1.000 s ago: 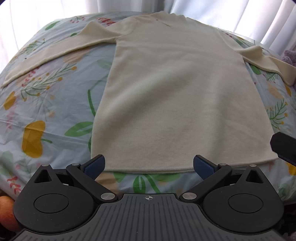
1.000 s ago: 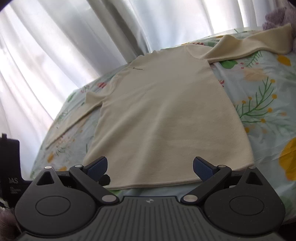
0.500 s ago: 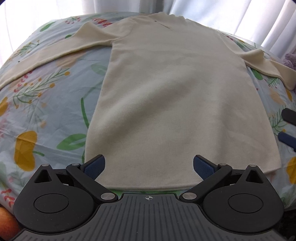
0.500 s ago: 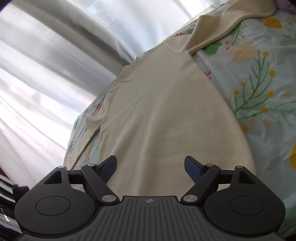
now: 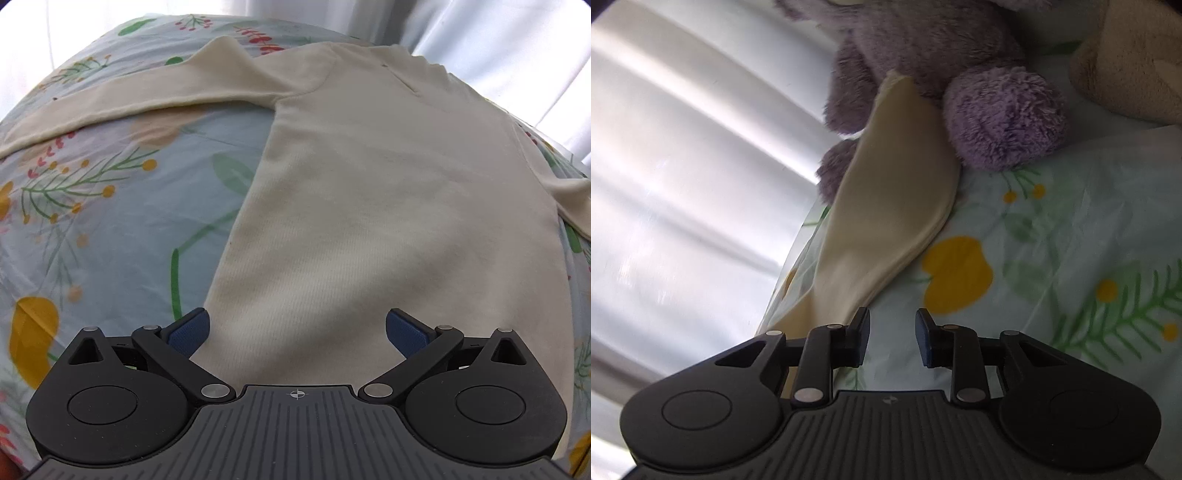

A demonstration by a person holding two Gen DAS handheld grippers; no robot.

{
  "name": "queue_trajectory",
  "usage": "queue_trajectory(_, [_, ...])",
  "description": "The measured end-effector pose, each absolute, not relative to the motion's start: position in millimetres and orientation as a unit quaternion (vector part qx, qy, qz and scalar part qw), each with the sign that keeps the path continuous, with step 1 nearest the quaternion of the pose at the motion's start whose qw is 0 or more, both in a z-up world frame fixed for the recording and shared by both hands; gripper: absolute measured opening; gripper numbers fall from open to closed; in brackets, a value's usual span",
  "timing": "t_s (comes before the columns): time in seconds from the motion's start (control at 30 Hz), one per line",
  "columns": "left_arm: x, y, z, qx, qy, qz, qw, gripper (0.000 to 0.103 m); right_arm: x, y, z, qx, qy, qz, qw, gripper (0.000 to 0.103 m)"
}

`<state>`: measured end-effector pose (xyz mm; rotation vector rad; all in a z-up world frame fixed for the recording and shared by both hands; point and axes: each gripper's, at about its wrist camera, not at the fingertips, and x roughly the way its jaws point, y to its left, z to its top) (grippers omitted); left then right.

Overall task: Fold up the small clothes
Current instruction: 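Reach the right tool to the sleeve cuff by the teddy bear and grasp it, then carry the held sleeve with the right tool across the shirt body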

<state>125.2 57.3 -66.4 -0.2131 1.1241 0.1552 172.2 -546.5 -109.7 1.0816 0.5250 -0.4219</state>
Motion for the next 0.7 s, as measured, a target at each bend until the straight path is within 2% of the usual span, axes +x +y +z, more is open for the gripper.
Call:
queue_trajectory(0.37, [135,60,-81,-0.094,0.532,0.097,0.836,0.103,223,-579,-149,0.549,0.208,-0.204,0.783,0.028])
queue_trajectory(0.43, [135,56,-83,-0.071,0.535,0.090,0.837,0.103,226,-579,-147,0.543,0.206,-0.209,0.787,0.023])
queue_trajectory(0.53, [132,56,-83,-0.063,0.535,0.079,0.839,0.103,234,-576,-143,0.522,0.207,-0.221,0.798,0.009])
queue_trajectory(0.7, [129,60,-81,-0.067,0.535,0.061,0.840,0.103,235,-558,-108,0.467,0.191,-0.243,0.828,0.006])
